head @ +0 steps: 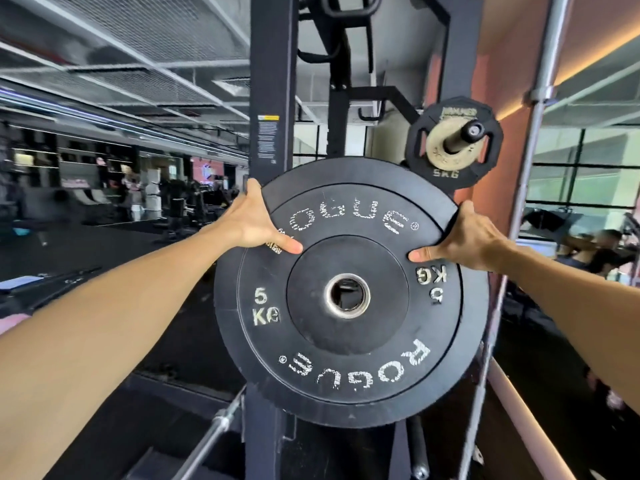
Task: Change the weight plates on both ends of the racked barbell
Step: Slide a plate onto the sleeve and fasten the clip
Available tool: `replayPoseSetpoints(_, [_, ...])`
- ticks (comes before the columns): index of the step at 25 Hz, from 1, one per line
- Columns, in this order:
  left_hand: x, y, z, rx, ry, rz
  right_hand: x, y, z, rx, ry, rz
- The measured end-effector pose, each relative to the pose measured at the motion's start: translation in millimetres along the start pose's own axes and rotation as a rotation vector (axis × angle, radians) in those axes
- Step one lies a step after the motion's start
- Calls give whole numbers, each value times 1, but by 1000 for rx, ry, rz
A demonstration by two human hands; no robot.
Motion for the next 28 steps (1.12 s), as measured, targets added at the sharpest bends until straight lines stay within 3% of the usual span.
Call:
replayPoseSetpoints(6, [96,5,80,-37,-17,-2,117,-6,-44,-27,28,67])
replayPoseSetpoints(13, [204,3,151,1,-67,-21,226,-5,-117,-16,26,12])
replayPoseSetpoints(28, [332,-1,172,77,-51,25,308,-13,-208,37,48,-45])
Point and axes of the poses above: each hand's wrist, its own y-axis away from the middle knuckle, its own z-axis out of the back of the hand, x = y × z, the point moved 5 cm from there along -y, towards the middle knuckle, and after that the axes turned 10 degrees about x, right-handed, at the moved point
